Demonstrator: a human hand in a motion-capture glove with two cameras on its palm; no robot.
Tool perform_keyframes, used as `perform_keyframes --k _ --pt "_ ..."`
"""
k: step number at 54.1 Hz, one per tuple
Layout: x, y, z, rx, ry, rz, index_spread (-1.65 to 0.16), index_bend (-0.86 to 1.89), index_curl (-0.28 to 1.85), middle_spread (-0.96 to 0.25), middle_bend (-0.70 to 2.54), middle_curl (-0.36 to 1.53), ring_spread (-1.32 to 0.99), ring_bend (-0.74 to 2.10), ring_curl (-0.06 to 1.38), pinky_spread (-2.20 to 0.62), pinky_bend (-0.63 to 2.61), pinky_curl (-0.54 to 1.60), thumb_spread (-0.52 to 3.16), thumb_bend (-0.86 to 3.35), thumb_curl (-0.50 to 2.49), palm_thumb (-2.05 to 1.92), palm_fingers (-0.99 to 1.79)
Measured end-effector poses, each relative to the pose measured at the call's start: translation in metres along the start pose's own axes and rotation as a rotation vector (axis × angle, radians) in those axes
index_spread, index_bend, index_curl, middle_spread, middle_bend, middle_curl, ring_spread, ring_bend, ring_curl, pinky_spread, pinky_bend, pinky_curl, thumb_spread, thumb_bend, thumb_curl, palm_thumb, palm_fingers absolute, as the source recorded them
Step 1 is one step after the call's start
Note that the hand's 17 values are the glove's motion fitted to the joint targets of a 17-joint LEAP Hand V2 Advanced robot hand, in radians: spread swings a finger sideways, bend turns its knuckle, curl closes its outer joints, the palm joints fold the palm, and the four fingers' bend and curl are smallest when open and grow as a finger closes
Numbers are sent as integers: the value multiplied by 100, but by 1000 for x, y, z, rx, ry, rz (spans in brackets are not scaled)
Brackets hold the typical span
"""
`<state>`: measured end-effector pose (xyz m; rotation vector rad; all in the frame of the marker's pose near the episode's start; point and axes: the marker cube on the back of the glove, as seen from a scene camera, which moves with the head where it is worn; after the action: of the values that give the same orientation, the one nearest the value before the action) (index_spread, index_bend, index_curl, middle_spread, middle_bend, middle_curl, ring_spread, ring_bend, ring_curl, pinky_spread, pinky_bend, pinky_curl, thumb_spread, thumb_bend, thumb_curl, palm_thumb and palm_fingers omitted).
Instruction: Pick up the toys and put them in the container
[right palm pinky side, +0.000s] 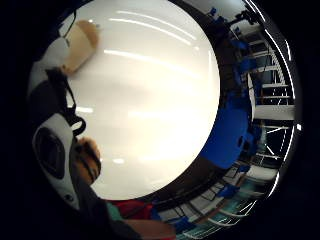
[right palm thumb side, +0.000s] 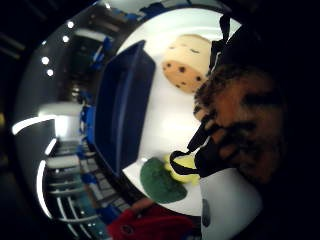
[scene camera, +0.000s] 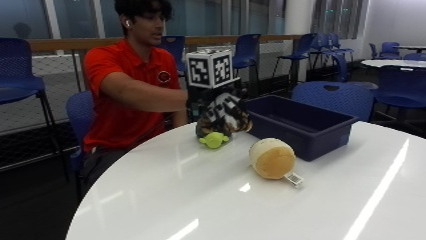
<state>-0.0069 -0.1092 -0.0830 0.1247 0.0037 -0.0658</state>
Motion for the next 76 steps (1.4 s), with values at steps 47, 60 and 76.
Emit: perform_keyframes --k 47,60,76 --pt "-262 -36 -13 -124 -93 -337 -46 13 18 -31 -2 39 -39 95 46 -46 117 46 97 -7 79 43 61" --pt "-228 -12 -15 -115 -60 -387 -42 20 26 -13 11 29 -6 39 27 -12 121 43 115 -6 54 5 -17" --pt "-140 65 10 -102 1 -383 -40 20 32 -9 11 24 5 18 23 4 97 34 116 -6 40 -7 -19"
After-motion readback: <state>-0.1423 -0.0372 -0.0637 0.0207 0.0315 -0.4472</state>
